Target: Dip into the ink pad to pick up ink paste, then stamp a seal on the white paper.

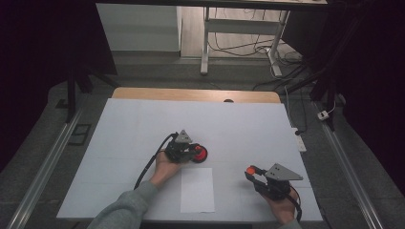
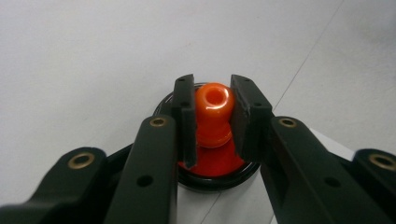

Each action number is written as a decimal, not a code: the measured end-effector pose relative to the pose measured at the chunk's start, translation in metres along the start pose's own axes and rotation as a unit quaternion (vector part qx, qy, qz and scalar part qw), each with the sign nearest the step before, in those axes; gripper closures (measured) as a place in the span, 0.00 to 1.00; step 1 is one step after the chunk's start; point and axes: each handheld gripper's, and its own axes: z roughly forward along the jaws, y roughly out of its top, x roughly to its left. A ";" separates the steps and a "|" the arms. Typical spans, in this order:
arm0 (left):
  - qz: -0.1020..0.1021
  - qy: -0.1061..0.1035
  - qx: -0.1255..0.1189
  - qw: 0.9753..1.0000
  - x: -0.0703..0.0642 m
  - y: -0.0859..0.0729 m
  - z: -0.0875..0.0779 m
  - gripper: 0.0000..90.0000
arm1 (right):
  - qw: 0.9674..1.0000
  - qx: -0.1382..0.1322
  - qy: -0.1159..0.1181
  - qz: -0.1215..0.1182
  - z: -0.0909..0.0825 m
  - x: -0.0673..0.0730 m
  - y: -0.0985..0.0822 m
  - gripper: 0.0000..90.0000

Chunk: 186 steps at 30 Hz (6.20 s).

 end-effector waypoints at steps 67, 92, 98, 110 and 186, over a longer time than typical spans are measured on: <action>0.055 -0.057 -0.050 0.996 -0.046 0.013 -0.090 0.80 | 1.000 -0.001 -0.001 -0.003 0.000 -0.003 0.000 0.72; 0.047 -0.067 -0.041 0.996 -0.052 0.002 -0.091 0.80 | 1.000 0.002 -0.001 0.000 0.001 -0.003 -0.001 0.72; 0.050 -0.071 -0.037 0.996 -0.055 0.001 -0.091 0.80 | 1.000 0.002 -0.001 -0.001 0.001 -0.004 -0.002 0.72; 0.052 -0.075 -0.028 0.995 -0.060 -0.006 -0.090 0.80 | 1.000 0.000 0.002 -0.003 0.003 -0.002 0.000 0.72; 0.082 -0.079 0.061 0.992 -0.078 -0.038 -0.043 0.80 | 1.000 0.010 0.006 -0.004 0.007 -0.001 -0.002 0.72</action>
